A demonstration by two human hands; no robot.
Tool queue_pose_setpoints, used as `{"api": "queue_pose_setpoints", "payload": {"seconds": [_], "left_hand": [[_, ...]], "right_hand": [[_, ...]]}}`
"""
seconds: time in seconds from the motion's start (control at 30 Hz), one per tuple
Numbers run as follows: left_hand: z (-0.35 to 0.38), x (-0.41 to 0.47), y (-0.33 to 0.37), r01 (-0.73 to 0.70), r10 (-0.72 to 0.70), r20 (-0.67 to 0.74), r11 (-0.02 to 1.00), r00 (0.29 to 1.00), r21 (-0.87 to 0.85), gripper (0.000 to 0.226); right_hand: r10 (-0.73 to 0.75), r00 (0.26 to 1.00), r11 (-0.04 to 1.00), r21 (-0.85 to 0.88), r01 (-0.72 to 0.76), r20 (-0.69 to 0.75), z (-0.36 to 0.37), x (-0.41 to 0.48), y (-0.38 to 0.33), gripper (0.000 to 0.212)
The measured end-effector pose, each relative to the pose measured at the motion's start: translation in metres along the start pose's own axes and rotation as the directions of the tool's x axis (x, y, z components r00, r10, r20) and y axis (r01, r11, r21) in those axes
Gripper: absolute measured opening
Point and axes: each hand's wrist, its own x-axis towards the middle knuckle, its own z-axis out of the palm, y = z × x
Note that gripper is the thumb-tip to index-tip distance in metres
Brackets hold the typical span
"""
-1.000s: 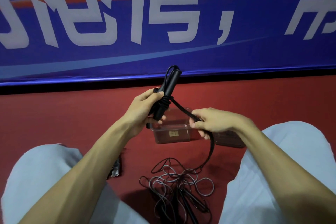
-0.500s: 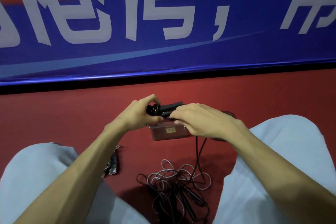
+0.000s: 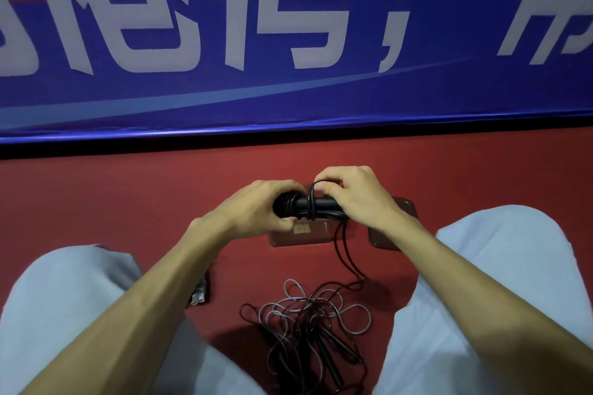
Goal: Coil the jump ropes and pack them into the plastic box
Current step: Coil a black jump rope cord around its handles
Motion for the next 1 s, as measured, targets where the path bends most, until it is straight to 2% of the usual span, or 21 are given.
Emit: {"api": "queue_pose_setpoints", "payload": {"seconds": [0.13, 0.2, 0.3, 0.4, 0.47, 0.53, 0.6, 0.7, 0.73, 0.83, 0.93, 1.0], "left_hand": [[0.002, -0.004, 0.012, 0.106, -0.105, 0.043, 0.994, 0.994, -0.004, 0.073], [0.003, -0.004, 0.017, 0.144, -0.144, -0.008, 0.989, 0.99, 0.029, 0.079], [0.005, -0.002, 0.021, 0.157, -0.155, -0.059, 0.987, 0.986, 0.027, 0.069], [0.005, -0.002, 0.02, 0.133, -0.137, -0.026, 0.986, 0.99, -0.102, 0.043], [0.002, -0.002, 0.023, 0.13, -0.134, -0.004, 0.968, 0.991, -0.216, 0.031], [-0.002, -0.003, 0.025, 0.135, -0.133, 0.03, 0.926, 0.991, -0.352, 0.026], [-0.007, -0.004, 0.025, 0.144, -0.133, 0.06, 0.845, 0.989, -0.515, 0.023], [-0.012, -0.004, 0.025, 0.157, -0.196, 0.02, 0.712, 0.98, -0.684, 0.031], [-0.013, -0.004, 0.024, 0.153, -0.222, -0.003, 0.68, 0.975, -0.717, 0.039], [-0.014, -0.002, 0.027, 0.112, -0.245, -0.054, 0.615, 0.968, -0.78, 0.05], [-0.014, -0.002, 0.032, 0.116, -0.28, -0.049, 0.543, 0.959, -0.831, 0.038], [-0.013, -0.002, 0.032, 0.138, -0.31, -0.043, 0.539, 0.95, -0.831, 0.028]], "right_hand": [[0.052, 0.999, 0.998, 0.026, -0.052, -0.004, 0.003, -0.001, -0.003, 0.013], [0.075, 0.997, 0.996, 0.045, -0.075, -0.007, 0.003, 0.001, -0.002, 0.009], [0.132, 0.991, 0.984, 0.121, -0.133, 0.016, 0.0, 0.002, 0.0, 0.01], [0.205, 0.978, 0.928, 0.309, -0.207, 0.041, -0.006, 0.004, 0.003, 0.014], [0.221, 0.969, 0.852, 0.462, -0.245, 0.107, -0.011, 0.004, 0.004, 0.014], [0.214, 0.949, 0.73, 0.608, -0.314, 0.232, -0.014, 0.005, 0.006, 0.012], [0.199, 0.925, 0.607, 0.7, -0.376, 0.324, -0.014, 0.006, 0.007, 0.025], [0.238, 0.915, 0.445, 0.8, -0.402, 0.327, -0.015, 0.009, 0.005, 0.03], [0.225, 0.919, 0.432, 0.813, -0.391, 0.323, -0.015, 0.009, 0.004, 0.027], [0.126, 0.929, 0.532, 0.767, -0.359, 0.348, -0.016, 0.009, 0.003, 0.018], [0.079, 0.919, 0.675, 0.658, -0.335, 0.387, -0.017, 0.008, 0.003, 0.015], [0.085, 0.906, 0.78, 0.538, -0.319, 0.415, -0.016, 0.007, 0.004, 0.02]]}}
